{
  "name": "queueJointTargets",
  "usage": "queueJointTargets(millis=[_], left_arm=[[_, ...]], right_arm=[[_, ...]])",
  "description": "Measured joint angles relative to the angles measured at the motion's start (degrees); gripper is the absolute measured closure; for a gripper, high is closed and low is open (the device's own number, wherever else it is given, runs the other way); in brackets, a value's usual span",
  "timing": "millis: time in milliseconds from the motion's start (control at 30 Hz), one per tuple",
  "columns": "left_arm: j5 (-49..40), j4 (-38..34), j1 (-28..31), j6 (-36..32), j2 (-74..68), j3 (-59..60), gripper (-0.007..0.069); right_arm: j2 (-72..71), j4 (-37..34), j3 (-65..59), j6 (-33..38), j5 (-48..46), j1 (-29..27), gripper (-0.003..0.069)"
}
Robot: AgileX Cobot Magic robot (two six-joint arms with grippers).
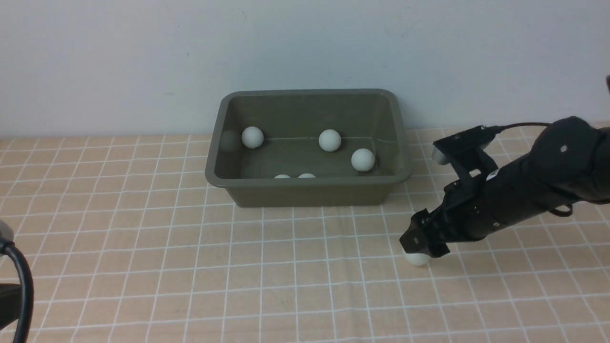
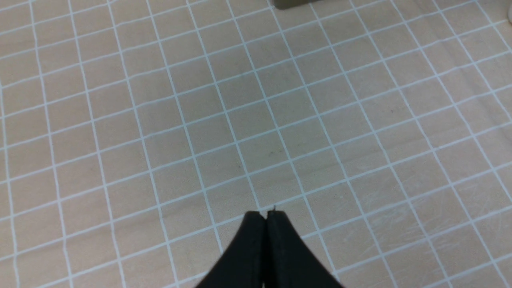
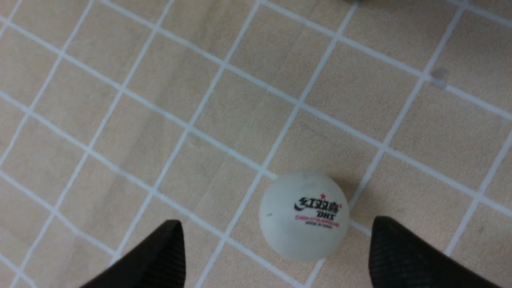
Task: Put the table tennis balls into the box on the light coffee tablecloth.
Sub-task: 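Reach for and grasp a ping pong ball on the table, then release the ping pong ball into the bin and lift the gripper away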
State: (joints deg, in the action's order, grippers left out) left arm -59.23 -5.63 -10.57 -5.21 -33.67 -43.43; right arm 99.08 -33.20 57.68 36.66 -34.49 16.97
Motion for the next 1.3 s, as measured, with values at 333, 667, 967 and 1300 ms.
queueJointTargets(millis=[333, 667, 967, 1300], left_arm=[[0.0, -0.9, 0.0, -0.1, 0.0, 0.0, 0.0693], [0.0, -1.6, 0.0, -0.1, 0.0, 0.0, 0.0693], [-0.1, -1.7, 0.0, -0.1, 0.0, 0.0, 0.0693], [-0.1, -1.8, 0.0, -0.1, 0.0, 0.0, 0.0693]], right_arm=[[5.2, 0.1, 0.0, 1.0, 3.2, 0.1, 0.0125], [6.1, 1.5, 0.6, 2.2, 2.9, 0.1, 0.0297], [-5.8, 4.9, 10.8, 2.5, -4.9, 0.1, 0.0296], [14.3, -8.7, 34.5, 14.1, -13.7, 0.2, 0.0296]])
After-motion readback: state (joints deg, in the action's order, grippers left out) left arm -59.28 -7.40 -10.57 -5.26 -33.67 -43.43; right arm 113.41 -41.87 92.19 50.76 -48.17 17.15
